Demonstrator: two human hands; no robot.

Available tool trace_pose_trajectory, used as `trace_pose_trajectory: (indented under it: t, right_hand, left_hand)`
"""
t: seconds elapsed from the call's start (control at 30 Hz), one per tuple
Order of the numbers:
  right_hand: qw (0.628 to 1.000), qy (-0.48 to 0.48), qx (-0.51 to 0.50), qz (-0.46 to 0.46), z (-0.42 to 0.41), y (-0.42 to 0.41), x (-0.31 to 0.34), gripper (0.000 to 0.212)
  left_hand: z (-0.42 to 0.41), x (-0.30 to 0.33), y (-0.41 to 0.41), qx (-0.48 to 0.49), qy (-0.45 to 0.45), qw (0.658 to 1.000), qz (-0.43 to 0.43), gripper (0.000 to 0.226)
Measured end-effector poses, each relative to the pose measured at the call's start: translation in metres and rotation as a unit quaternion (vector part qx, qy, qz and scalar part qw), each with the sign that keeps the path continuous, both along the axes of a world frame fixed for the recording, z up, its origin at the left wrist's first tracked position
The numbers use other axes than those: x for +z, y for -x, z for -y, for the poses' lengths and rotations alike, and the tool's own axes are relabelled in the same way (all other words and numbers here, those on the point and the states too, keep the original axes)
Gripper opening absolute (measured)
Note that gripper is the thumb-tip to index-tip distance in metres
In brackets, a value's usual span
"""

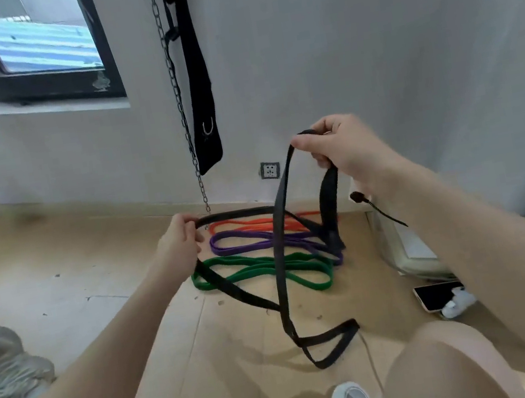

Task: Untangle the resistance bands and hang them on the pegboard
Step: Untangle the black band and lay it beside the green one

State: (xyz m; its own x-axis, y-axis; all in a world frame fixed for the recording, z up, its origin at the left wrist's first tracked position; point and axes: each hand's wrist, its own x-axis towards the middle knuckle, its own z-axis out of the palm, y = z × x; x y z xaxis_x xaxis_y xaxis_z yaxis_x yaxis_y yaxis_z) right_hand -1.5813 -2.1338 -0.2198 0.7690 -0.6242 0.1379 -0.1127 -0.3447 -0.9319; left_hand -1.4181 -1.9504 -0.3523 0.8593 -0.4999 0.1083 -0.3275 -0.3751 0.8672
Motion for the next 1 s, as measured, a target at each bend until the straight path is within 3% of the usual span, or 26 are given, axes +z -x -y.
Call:
trace_pose_trajectory:
  t: [0.07, 0.13, 0.2, 0.27, 0.33, 0.4, 0.43, 0.47, 0.53, 0.6, 0.67, 0.73, 0.87, 0.93, 1.0]
  right_hand:
    - [1.0, -0.005, 0.011, -0.004, -0.003, 0.0, -0.001, 0.015]
    - [0.997, 0.008, 0.081, 0.008, -0.006, 0.002, -0.001, 0.014]
    - [0.979, 0.043, 0.201, -0.004, -0.004, 0.007, 0.003, 0.022]
    - [0.947, 0.147, 0.272, -0.088, 0.002, 0.011, 0.007, 0.026]
    - [0.879, 0.363, 0.244, -0.188, 0.015, 0.009, 0.002, 0.021]
    - [0.765, 0.547, 0.184, -0.286, 0.03, 0.004, -0.015, 0.014]
    - [0.728, 0.578, 0.162, -0.331, 0.038, 0.004, -0.027, 0.013]
    - [0.716, 0.574, 0.148, -0.369, 0.045, 0.007, -0.038, 0.014]
    - [0.739, 0.512, 0.135, -0.417, 0.055, 0.016, -0.059, 0.022]
    - [0.83, 0.383, 0.101, -0.393, 0.061, 0.024, -0.077, 0.037]
    - [0.936, 0.215, 0.037, -0.275, 0.057, 0.026, -0.093, 0.032]
    - [0.989, 0.061, -0.016, -0.135, 0.049, 0.02, -0.105, 0.016]
    - [0.98, -0.199, 0.02, 0.017, 0.047, 0.004, -0.107, 0.017]
    - [0.981, -0.185, 0.065, -0.016, 0.053, 0.001, -0.102, 0.023]
    - [0.984, -0.132, 0.095, -0.067, 0.056, 0.0, -0.098, 0.008]
  left_hand:
    - [-0.009, -0.02, -0.004, 0.002, -0.072, 0.997, 0.012, 0.025]
    - [-0.014, -0.029, -0.002, 0.017, -0.075, 0.997, 0.017, 0.026]
    - [-0.015, -0.029, -0.001, 0.049, -0.011, 0.998, -0.029, 0.027]
    - [-0.012, -0.022, -0.002, 0.084, 0.097, 0.984, -0.122, 0.028]
    - [-0.009, -0.01, -0.006, 0.102, 0.187, 0.958, -0.192, 0.028]
    - [-0.009, 0.003, -0.009, 0.11, 0.247, 0.938, -0.217, 0.029]
    - [-0.01, 0.008, -0.011, 0.115, 0.274, 0.929, -0.22, 0.03]
    - [-0.012, 0.013, -0.013, 0.124, 0.298, 0.92, -0.22, 0.031]
    - [-0.019, 0.016, -0.019, 0.137, 0.326, 0.913, -0.203, 0.031]
    - [-0.026, 0.012, -0.024, 0.114, 0.333, 0.915, -0.196, 0.031]
    - [-0.031, 0.002, -0.022, 0.064, 0.307, 0.927, -0.207, 0.032]
    - [-0.032, -0.009, -0.014, 0.017, 0.235, 0.954, -0.183, 0.03]
    - [-0.03, -0.026, 0.009, -0.006, 0.099, 0.986, -0.137, 0.03]
    - [-0.032, -0.033, 0.012, -0.002, 0.093, 0.985, -0.146, 0.02]
    - [-0.035, -0.038, 0.011, 0.017, 0.086, 0.984, -0.156, 0.009]
